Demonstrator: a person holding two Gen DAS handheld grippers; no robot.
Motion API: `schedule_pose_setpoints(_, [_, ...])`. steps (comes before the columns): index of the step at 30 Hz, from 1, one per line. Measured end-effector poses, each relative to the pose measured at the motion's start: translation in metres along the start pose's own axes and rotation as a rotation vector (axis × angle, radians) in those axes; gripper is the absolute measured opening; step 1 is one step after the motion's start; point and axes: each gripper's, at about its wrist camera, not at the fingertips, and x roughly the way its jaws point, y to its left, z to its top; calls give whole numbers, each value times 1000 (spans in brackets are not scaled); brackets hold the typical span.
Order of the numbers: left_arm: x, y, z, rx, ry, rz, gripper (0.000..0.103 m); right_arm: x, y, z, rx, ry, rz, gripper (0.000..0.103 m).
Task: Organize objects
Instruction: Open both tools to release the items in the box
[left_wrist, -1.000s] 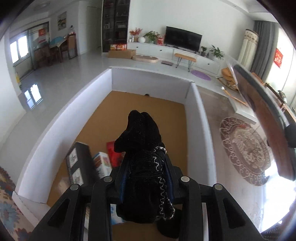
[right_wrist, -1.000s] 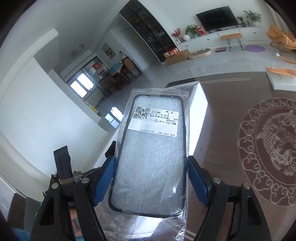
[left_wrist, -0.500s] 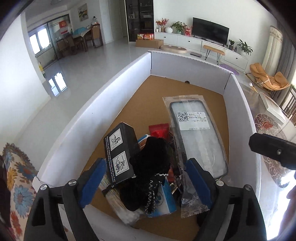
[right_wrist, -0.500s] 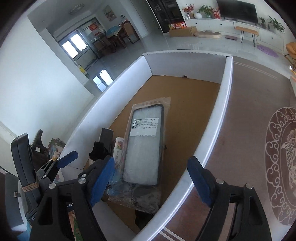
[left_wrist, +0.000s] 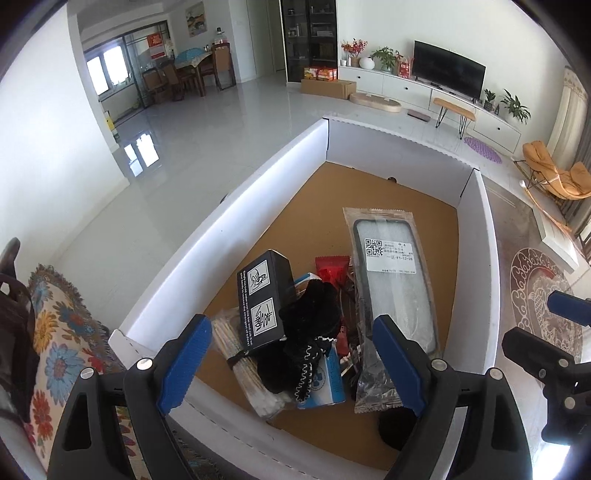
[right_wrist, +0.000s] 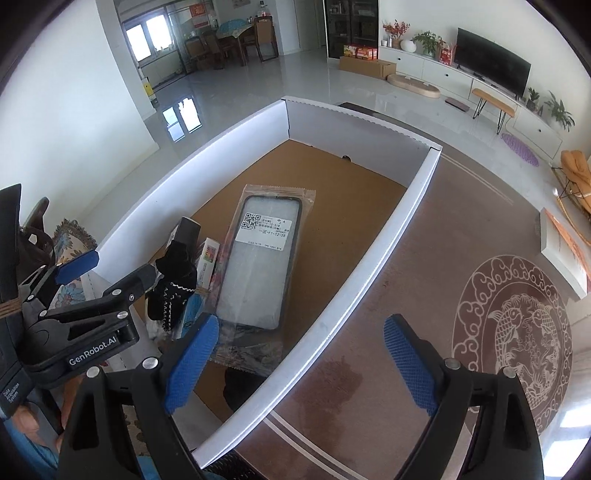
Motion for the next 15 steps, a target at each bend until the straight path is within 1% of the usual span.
schedule_pose_setpoints(6, [-1, 1, -2, 6, -20, 36, 89, 14, 5, -4, 7, 19, 2, 92])
schedule_pose_setpoints(9, [3, 2, -2, 4, -9, 49, 89, 17, 9, -5, 3, 21, 8, 92])
schedule_pose_setpoints(12, [7, 5, -3, -8, 11, 44, 89, 19, 13, -5, -1, 19, 11, 92])
schedule_pose_setpoints(15, [10, 9, -4, -25, 10, 50, 89, 19, 15, -3, -4, 13, 11, 92])
